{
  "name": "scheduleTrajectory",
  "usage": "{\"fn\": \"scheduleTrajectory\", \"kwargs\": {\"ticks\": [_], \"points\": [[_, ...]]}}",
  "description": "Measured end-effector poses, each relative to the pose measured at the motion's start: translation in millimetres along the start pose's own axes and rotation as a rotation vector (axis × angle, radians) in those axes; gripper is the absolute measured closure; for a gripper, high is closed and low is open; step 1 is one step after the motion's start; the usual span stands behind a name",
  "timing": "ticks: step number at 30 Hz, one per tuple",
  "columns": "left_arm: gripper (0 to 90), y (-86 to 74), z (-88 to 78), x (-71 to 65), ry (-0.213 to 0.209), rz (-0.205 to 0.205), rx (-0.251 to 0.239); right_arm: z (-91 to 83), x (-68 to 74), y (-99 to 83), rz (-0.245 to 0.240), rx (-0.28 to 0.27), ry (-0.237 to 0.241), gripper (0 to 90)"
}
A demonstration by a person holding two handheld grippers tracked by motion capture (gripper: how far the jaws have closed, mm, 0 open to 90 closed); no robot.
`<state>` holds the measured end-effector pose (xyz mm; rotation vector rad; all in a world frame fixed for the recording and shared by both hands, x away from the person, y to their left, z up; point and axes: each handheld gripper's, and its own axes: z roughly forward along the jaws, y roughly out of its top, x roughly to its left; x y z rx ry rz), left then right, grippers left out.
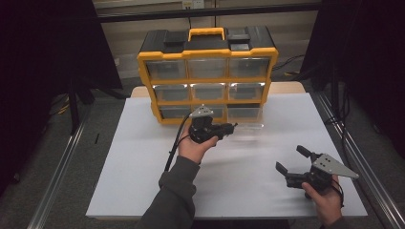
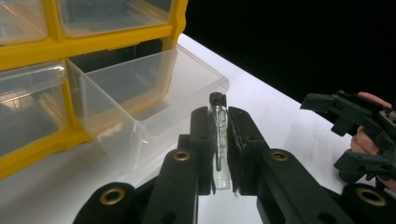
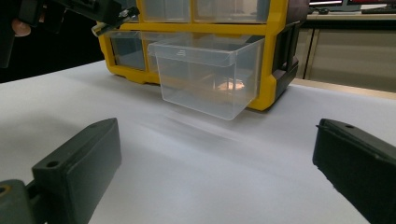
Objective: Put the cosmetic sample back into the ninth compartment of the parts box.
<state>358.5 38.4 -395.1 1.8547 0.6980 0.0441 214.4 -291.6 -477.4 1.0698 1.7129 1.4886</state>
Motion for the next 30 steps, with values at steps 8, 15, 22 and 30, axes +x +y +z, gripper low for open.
{"fn": "scheduleTrajectory", "kwargs": {"ticks": [8,15,22,30], "points": [[81.6,5.1,1.5,1.3,0.009,-0.004,-0.009,-0.1,0.2,0.1,0.001,0.001,0.003,0.7],[81.5,9.6,3.8,1.5,0.012,-0.004,-0.021,0.1,0.5,0.0,0.004,0.003,0.002,0.7],[81.6,13.9,8.6,1.2,0.015,-0.005,-0.03,0.1,0.5,0.1,0.001,0.001,0.006,0.7],[81.6,17.7,12.8,2.6,0.029,-0.001,-0.04,0.1,0.0,0.3,0.002,-0.003,0.003,0.7]]}}
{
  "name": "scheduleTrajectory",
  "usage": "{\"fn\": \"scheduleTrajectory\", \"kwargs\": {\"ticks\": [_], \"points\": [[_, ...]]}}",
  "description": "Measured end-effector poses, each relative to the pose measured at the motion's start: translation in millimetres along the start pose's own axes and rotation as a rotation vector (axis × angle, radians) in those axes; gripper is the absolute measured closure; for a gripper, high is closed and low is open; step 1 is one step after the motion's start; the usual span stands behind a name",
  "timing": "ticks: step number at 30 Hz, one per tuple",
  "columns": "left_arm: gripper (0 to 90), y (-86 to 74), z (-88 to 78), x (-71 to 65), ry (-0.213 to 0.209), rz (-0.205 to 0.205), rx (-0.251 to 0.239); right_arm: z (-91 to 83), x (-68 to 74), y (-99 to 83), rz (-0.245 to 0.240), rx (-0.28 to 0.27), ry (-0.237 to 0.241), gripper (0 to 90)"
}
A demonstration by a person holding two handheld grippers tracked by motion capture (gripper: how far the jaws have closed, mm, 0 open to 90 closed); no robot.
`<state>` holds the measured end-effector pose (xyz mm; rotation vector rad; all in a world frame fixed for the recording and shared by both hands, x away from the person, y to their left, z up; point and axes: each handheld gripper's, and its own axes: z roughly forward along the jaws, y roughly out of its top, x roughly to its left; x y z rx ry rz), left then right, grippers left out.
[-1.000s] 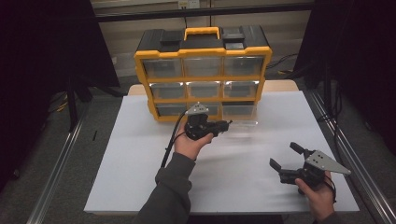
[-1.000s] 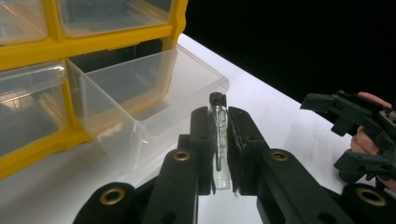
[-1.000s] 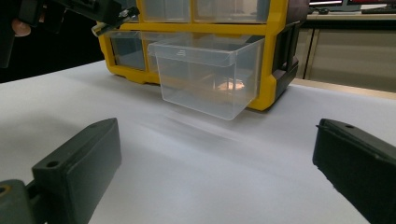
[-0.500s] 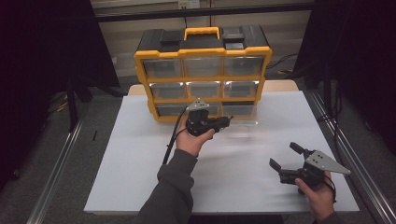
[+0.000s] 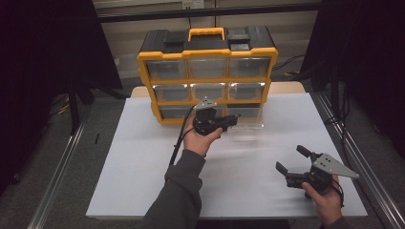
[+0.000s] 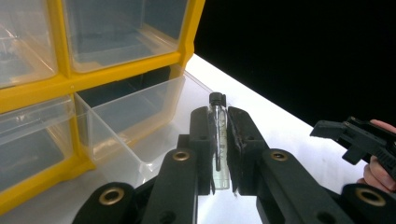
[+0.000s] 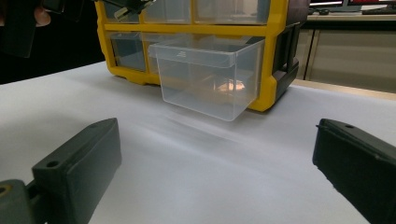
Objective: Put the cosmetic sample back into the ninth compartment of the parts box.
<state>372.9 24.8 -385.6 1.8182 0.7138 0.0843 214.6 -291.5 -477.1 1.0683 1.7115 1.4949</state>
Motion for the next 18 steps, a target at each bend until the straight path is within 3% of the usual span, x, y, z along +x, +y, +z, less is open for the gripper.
{"fn": "scheduleTrajectory", "kwargs": {"ticks": [18], "points": [[81.5,5.4,9.6,4.2,0.027,-0.002,-0.014,0.2,0.7,-0.1,-0.001,0.007,0.005,0.7]]}}
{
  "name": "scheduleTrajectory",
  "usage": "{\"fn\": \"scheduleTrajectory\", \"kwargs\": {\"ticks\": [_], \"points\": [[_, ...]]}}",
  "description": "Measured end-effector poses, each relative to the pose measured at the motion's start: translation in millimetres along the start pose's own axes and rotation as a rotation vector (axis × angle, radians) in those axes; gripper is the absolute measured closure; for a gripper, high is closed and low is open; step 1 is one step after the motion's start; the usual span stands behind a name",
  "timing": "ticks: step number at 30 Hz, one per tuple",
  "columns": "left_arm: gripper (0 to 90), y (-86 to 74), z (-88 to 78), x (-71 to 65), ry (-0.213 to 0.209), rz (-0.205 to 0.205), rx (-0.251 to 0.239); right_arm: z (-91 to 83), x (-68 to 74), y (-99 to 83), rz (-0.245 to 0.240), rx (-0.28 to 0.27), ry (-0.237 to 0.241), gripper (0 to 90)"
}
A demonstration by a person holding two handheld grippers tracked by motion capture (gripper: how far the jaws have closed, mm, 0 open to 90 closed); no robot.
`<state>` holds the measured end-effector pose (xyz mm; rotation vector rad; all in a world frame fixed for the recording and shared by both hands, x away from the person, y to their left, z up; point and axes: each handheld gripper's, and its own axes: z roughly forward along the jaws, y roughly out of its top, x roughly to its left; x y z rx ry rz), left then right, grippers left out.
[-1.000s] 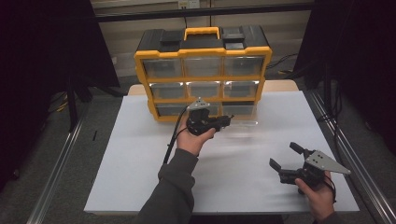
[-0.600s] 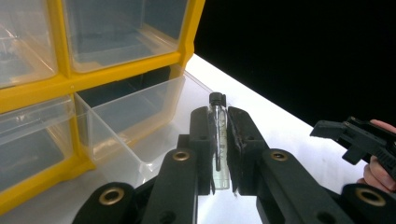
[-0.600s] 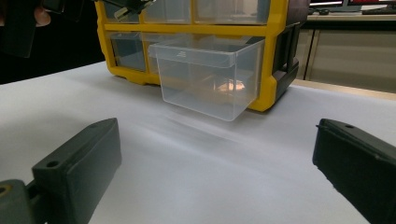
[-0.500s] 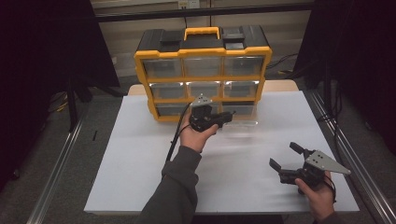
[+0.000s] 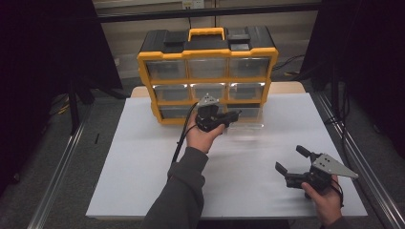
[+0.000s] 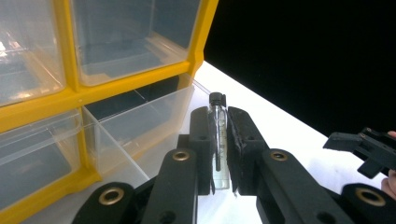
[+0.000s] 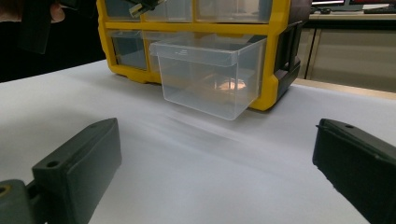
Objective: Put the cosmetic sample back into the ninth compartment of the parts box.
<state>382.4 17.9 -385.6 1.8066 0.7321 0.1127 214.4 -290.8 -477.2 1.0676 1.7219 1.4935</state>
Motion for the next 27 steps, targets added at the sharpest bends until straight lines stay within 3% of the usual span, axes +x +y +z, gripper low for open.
{"fn": "scheduleTrajectory", "kwargs": {"ticks": [27], "points": [[81.5,-1.2,15.5,7.4,0.041,0.018,-0.01,0.2,-0.6,0.2,-0.003,-0.002,0.004,1.0]]}}
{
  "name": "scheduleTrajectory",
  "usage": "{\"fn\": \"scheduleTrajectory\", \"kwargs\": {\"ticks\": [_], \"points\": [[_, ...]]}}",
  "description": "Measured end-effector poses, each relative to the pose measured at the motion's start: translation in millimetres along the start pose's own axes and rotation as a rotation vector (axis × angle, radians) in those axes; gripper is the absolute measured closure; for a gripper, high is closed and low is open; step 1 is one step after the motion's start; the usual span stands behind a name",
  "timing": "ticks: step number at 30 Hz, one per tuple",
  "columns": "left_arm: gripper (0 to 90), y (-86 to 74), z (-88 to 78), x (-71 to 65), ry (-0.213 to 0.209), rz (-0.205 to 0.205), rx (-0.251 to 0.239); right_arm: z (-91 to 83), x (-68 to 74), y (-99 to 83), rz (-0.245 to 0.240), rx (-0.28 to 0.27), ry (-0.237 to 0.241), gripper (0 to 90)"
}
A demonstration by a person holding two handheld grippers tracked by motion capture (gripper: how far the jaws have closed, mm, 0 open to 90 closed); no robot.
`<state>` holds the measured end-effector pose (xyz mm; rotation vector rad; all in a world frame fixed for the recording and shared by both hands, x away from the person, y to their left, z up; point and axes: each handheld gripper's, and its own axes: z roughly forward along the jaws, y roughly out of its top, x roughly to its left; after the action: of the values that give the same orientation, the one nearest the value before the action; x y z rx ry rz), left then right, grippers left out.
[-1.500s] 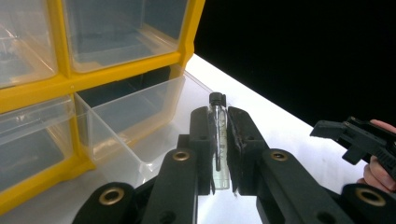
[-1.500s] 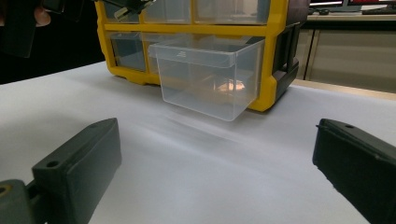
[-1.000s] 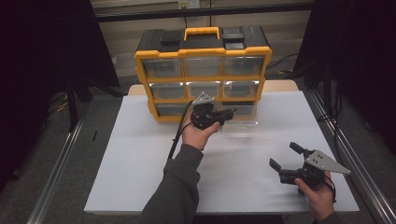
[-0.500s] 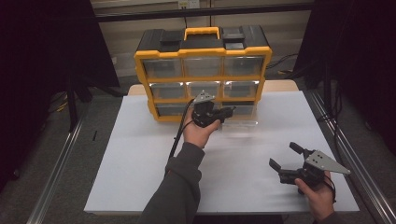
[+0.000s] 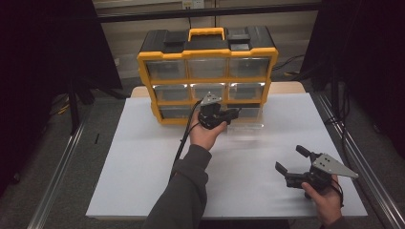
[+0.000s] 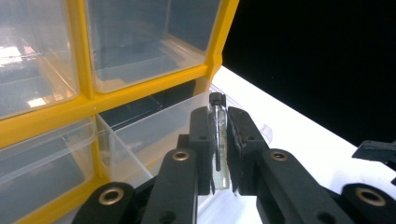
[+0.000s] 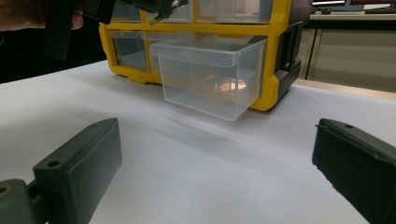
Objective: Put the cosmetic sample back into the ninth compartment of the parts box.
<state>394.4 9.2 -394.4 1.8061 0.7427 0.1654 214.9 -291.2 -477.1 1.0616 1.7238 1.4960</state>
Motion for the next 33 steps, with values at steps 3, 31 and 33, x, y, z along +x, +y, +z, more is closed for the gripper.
{"fn": "scheduleTrajectory", "kwargs": {"ticks": [3,31,33], "points": [[81.4,-0.2,1.3,0.4,0.011,0.002,0.002,0.1,0.0,0.0,-0.001,0.001,0.0,1.0],[81.4,-2.1,12.9,4.9,0.04,0.015,0.003,0.5,0.6,0.3,-0.004,0.001,0.006,1.0],[81.4,-2.0,13.6,5.4,0.04,0.02,0.003,0.5,0.5,0.3,-0.004,0.001,0.005,1.0]]}}
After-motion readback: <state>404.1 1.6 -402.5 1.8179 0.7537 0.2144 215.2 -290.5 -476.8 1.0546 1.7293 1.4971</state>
